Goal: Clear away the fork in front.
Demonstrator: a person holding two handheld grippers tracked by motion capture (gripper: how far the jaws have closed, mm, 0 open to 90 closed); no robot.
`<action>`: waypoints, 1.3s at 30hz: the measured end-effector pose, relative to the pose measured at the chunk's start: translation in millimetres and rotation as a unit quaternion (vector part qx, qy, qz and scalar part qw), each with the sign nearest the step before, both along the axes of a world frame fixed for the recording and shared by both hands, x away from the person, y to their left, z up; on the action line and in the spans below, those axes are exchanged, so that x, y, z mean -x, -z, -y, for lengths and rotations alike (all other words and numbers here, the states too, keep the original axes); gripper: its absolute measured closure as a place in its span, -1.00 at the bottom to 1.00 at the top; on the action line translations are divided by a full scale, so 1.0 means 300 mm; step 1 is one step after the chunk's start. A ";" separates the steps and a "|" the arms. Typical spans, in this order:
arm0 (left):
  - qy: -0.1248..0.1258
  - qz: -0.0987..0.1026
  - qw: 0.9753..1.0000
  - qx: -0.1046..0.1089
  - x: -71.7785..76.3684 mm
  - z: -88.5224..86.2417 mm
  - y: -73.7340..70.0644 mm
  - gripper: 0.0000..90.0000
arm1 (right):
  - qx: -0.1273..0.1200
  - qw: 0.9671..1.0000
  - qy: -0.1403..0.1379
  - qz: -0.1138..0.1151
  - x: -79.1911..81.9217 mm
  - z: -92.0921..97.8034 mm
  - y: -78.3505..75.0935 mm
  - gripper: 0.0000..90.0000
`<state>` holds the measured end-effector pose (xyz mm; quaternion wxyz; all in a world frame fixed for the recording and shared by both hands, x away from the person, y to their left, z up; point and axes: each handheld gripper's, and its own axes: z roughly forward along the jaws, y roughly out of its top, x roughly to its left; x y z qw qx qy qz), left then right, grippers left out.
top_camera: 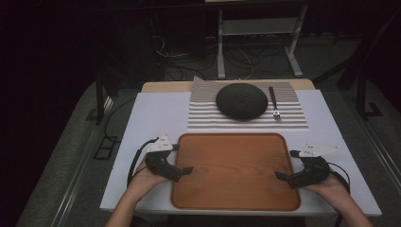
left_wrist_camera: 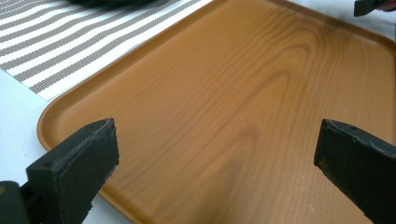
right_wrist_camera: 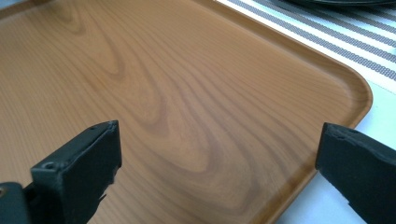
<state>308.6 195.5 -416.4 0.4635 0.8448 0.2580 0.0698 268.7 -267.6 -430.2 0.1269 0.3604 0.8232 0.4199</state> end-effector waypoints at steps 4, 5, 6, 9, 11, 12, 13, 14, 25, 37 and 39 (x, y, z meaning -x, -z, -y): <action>-0.001 0.000 1.000 0.002 -0.002 -0.003 -0.001 -1.00 | -0.003 1.000 0.006 -0.005 0.000 0.001 0.000 -0.99; -0.003 0.000 1.000 0.003 -0.003 -0.003 -0.002 -1.00 | -0.003 1.000 0.006 -0.005 0.000 0.001 0.000 -0.99; -0.004 0.001 1.000 0.005 -0.005 -0.002 -0.003 -1.00 | -0.002 1.000 0.006 -0.004 -0.003 0.000 -0.002 -0.99; -0.004 0.001 1.000 0.007 -0.007 -0.002 -0.003 -1.00 | -0.003 1.000 0.010 -0.006 -0.009 0.000 -0.004 -0.99; -0.005 0.001 1.000 0.006 -0.011 -0.002 -0.001 -1.00 | -0.004 1.000 0.013 -0.007 -0.017 0.001 -0.008 -0.99; -0.004 0.000 1.000 0.007 -0.014 0.001 0.002 -1.00 | -0.003 1.000 0.016 -0.008 -0.026 0.002 -0.011 -0.99; -0.004 0.000 1.000 0.007 -0.014 0.001 0.002 -1.00 | -0.003 1.000 0.016 -0.008 -0.026 0.002 -0.011 -0.99; -0.003 -0.002 1.000 0.007 -0.015 0.002 0.004 -1.00 | -0.004 1.000 0.018 -0.008 -0.031 0.004 -0.012 -0.99; -0.007 0.001 1.000 0.009 -0.012 -0.006 -0.001 -1.00 | 0.005 0.999 0.047 -0.021 -0.081 0.026 -0.033 -0.99; -0.006 0.002 1.000 0.004 -0.011 -0.005 0.001 -1.00 | 0.009 0.997 0.070 -0.039 -0.142 0.048 -0.031 -0.99; -0.006 0.003 1.000 0.005 -0.011 -0.005 0.001 -1.00 | 0.010 0.996 0.075 -0.041 -0.159 0.055 -0.033 -0.99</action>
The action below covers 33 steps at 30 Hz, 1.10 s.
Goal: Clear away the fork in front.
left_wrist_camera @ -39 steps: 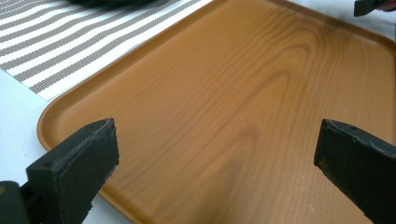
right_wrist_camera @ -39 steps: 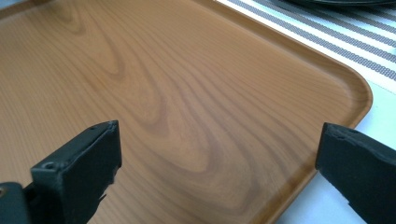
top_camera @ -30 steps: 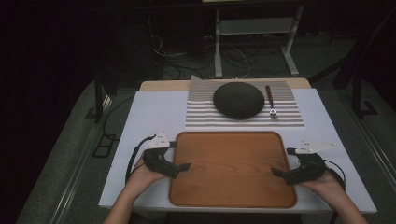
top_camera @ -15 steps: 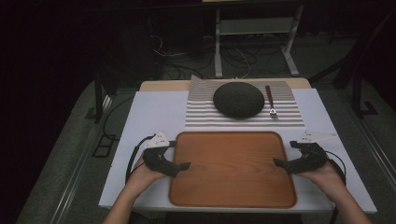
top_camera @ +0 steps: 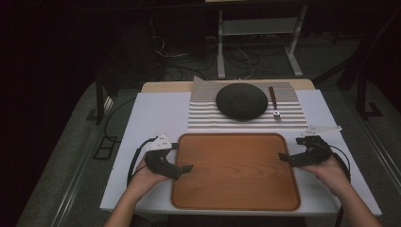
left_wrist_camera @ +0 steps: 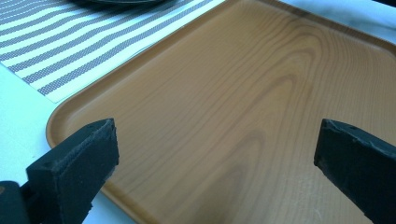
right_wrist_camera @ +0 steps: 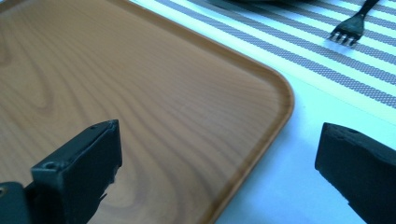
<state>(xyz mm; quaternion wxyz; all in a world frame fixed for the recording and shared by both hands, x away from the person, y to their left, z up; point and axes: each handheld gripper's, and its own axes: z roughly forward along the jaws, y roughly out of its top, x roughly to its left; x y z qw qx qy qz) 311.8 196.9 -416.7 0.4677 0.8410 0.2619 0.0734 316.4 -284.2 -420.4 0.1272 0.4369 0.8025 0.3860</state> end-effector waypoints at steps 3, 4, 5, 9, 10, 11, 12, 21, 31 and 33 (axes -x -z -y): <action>-0.002 0.000 1.000 0.001 0.000 -0.001 0.000 -1.00 | -0.001 1.000 0.003 -0.001 -0.011 0.006 -0.002 -0.99; -0.002 0.000 1.000 0.001 -0.001 -0.002 0.000 -1.00 | -0.001 1.000 0.003 -0.001 -0.018 0.010 -0.003 -0.99; -0.003 0.000 1.000 0.002 -0.001 -0.002 0.000 -1.00 | -0.001 1.000 0.006 -0.002 -0.026 0.014 -0.005 -0.99; -0.003 0.001 1.000 0.001 -0.001 -0.001 0.001 -1.00 | -0.006 1.000 0.011 -0.005 -0.049 0.026 -0.011 -0.99; -0.003 0.001 1.000 0.001 -0.001 -0.001 0.001 -1.00 | -0.006 1.000 0.011 -0.005 -0.049 0.026 -0.011 -0.99; -0.003 0.001 1.000 0.001 -0.001 -0.001 0.001 -1.00 | -0.006 1.000 0.012 -0.008 -0.060 0.029 -0.011 -0.99; -0.003 0.001 1.000 0.001 0.000 -0.001 0.001 -1.00 | -0.006 1.000 0.012 -0.008 -0.060 0.029 -0.011 -0.99; -0.001 0.001 1.000 0.001 0.001 0.001 0.000 -1.00 | 0.000 1.000 0.019 -0.010 -0.112 0.032 -0.012 -0.95; -0.003 0.000 1.000 0.003 0.001 -0.001 0.000 -1.00 | 0.006 1.000 0.028 -0.008 -0.171 0.018 -0.024 -0.95; -0.003 0.000 1.000 0.004 0.001 -0.001 0.000 -1.00 | 0.007 0.999 0.030 -0.009 -0.183 0.017 -0.025 -0.95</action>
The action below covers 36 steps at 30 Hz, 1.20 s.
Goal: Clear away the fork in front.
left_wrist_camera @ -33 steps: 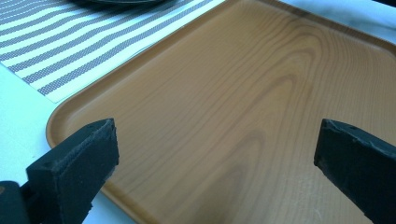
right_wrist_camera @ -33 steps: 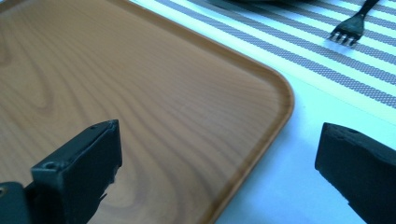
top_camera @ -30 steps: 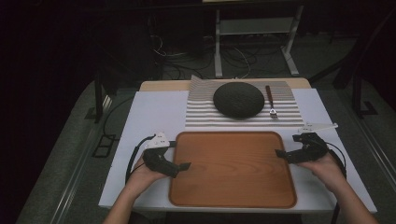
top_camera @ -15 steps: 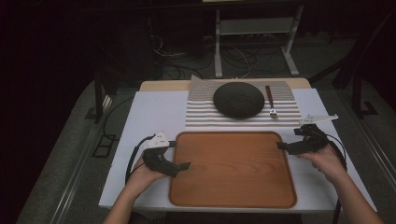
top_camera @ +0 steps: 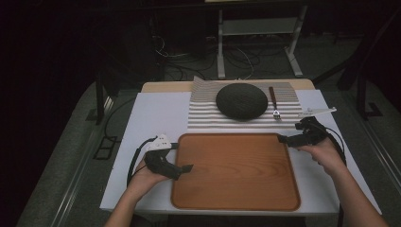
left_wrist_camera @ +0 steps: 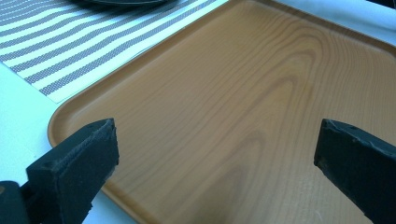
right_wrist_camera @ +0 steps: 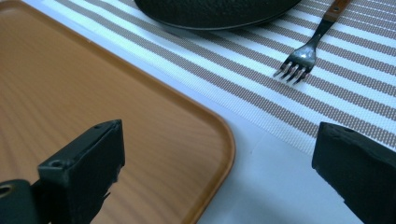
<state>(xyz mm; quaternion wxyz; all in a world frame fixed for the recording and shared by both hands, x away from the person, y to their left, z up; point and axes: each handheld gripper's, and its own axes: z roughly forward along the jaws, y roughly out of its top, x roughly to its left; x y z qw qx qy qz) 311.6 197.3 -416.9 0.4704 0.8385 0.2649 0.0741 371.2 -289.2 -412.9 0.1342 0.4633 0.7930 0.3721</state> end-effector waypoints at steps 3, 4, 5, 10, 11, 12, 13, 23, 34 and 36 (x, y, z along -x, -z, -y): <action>0.000 -0.001 1.000 0.000 -0.001 -0.001 0.001 -1.00 | -0.001 1.000 0.002 -0.003 -0.014 -0.003 -0.001 -0.95; -0.001 -0.001 1.000 0.000 -0.001 -0.001 0.000 -1.00 | -0.002 1.000 0.005 -0.004 -0.027 -0.006 -0.002 -0.95; -0.001 -0.001 1.000 0.000 -0.001 -0.001 0.000 -1.00 | -0.002 1.000 0.005 -0.004 -0.027 -0.006 -0.002 -0.95; -0.001 0.000 1.000 0.000 -0.003 -0.002 0.002 -1.00 | 0.006 1.000 0.009 -0.012 -0.071 -0.017 -0.004 -0.95; 0.000 0.000 1.000 0.001 -0.003 -0.003 0.002 -1.00 | 0.006 1.000 0.009 -0.012 -0.071 -0.017 -0.004 -0.95; -0.001 0.000 1.000 0.001 -0.003 -0.004 0.002 -1.00 | 0.008 1.000 0.012 -0.015 -0.087 -0.018 -0.006 -0.95; -0.002 0.000 1.000 0.002 -0.004 -0.005 0.001 -1.00 | 0.010 1.000 0.012 -0.016 -0.093 -0.018 -0.007 -0.95; -0.003 0.002 1.000 0.003 -0.003 -0.005 0.002 -1.00 | 0.024 0.999 0.017 -0.030 -0.171 -0.033 -0.016 -0.94; -0.002 0.004 1.000 0.002 -0.002 -0.006 0.001 -1.00 | 0.049 0.996 0.054 -0.052 -0.299 -0.036 -0.032 -0.75; -0.003 0.004 1.000 0.002 -0.001 -0.007 0.001 -1.00 | 0.047 0.995 0.067 -0.054 -0.322 -0.035 -0.033 -0.69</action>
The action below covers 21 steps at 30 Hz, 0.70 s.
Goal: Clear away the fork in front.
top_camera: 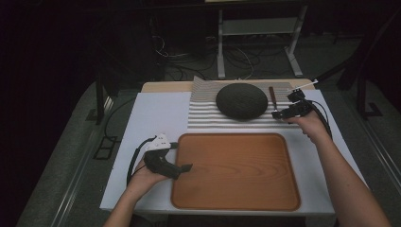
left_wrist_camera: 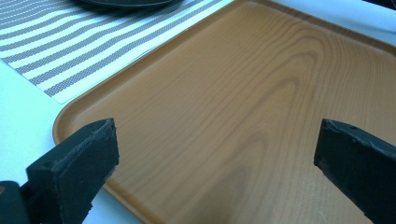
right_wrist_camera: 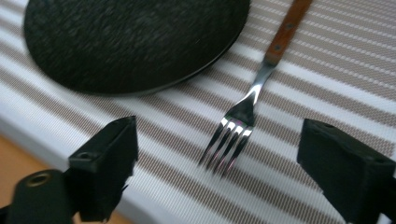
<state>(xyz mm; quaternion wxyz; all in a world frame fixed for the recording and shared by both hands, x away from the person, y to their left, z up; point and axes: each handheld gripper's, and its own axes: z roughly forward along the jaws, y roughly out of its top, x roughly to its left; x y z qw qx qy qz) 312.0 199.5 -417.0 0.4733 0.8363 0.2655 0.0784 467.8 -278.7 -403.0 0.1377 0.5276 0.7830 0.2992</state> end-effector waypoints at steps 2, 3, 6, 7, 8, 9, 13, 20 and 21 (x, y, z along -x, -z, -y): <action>-0.001 0.001 1.000 -0.002 0.000 0.001 0.002 -1.00 | -0.002 1.000 0.013 -0.008 -0.028 -0.001 0.004 -0.64; -0.001 0.001 1.000 -0.002 0.000 0.001 0.002 -1.00 | -0.002 1.000 0.013 -0.008 -0.028 -0.001 0.004 -0.64; 0.000 0.001 1.000 -0.005 0.001 0.004 0.003 -1.00 | 0.004 1.000 0.019 -0.014 -0.058 -0.004 0.007 -0.56; 0.000 0.002 1.000 -0.005 0.001 0.004 0.004 -1.00 | 0.006 1.000 0.021 -0.016 -0.070 -0.005 0.007 -0.52; 0.000 0.002 1.000 -0.005 0.001 0.005 0.004 -1.00 | 0.009 0.999 0.023 -0.020 -0.080 -0.006 0.006 -0.48; 0.000 0.001 1.000 -0.005 0.001 0.005 0.004 -1.00 | 0.011 0.999 0.026 -0.024 -0.090 -0.007 0.005 -0.46; 0.001 0.002 1.000 -0.005 0.004 0.005 0.003 -1.00 | 0.014 0.999 0.036 -0.034 -0.136 -0.008 -0.007 -0.18; 0.003 0.002 1.000 -0.001 0.006 0.007 0.002 -1.00 | 0.034 0.996 0.047 -0.063 -0.215 -0.017 -0.017 0.05; 0.003 0.002 1.000 0.000 0.005 0.006 0.002 -1.00 | 0.037 0.996 0.051 -0.068 -0.226 -0.020 -0.016 0.07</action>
